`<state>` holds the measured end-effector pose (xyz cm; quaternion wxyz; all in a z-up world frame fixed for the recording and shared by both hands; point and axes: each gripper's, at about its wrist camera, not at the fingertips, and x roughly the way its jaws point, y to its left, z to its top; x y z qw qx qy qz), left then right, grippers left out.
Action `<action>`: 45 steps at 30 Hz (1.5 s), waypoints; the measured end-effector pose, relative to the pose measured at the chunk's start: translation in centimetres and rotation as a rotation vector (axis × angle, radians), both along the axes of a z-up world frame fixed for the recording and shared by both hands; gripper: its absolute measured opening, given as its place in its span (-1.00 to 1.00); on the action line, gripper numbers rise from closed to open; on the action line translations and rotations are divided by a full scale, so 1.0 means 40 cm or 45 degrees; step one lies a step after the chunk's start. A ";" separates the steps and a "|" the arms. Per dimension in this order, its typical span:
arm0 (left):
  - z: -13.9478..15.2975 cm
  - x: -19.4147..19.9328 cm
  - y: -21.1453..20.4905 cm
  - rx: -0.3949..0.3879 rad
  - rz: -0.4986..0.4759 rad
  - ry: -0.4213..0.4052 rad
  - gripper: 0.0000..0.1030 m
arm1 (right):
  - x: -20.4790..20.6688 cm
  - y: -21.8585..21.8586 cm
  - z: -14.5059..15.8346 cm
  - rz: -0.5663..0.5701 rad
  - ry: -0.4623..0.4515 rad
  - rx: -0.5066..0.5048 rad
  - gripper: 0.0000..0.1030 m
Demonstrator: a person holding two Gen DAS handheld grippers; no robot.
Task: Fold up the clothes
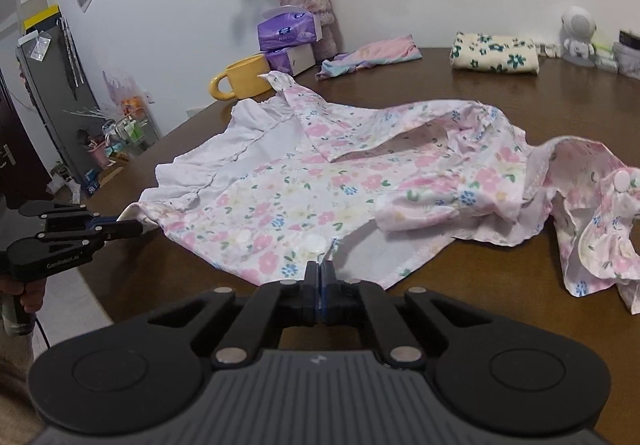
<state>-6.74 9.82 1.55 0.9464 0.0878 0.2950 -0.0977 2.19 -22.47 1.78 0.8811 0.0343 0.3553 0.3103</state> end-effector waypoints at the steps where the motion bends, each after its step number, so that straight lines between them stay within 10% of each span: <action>1: -0.002 -0.005 0.002 0.000 -0.001 0.009 -0.96 | -0.008 0.000 -0.004 0.001 0.008 0.000 -0.99; 6: 0.004 -0.015 0.008 -0.036 0.016 0.020 -0.81 | -0.039 0.002 -0.009 -0.019 -0.005 -0.009 -0.96; 8: 0.021 -0.022 0.018 -0.099 0.014 -0.006 0.11 | -0.050 -0.006 0.006 -0.053 -0.054 -0.006 -0.81; 10: 0.040 -0.032 0.029 -0.168 0.013 -0.045 0.52 | -0.061 -0.014 0.021 -0.087 -0.103 -0.002 -0.09; 14: 0.082 -0.033 0.040 -0.314 0.040 -0.103 0.73 | -0.086 -0.033 0.048 -0.176 -0.202 -0.004 0.31; 16: 0.096 -0.018 0.029 -0.357 0.048 -0.105 0.75 | -0.092 -0.045 0.053 -0.241 -0.239 -0.006 0.57; 35: 0.163 0.296 -0.116 -0.257 -0.064 0.140 0.75 | -0.033 -0.060 0.057 -0.480 -0.282 -0.112 0.60; 45: 0.132 0.530 -0.107 -0.250 0.083 0.283 0.51 | 0.017 -0.050 0.034 -0.523 -0.218 -0.137 0.63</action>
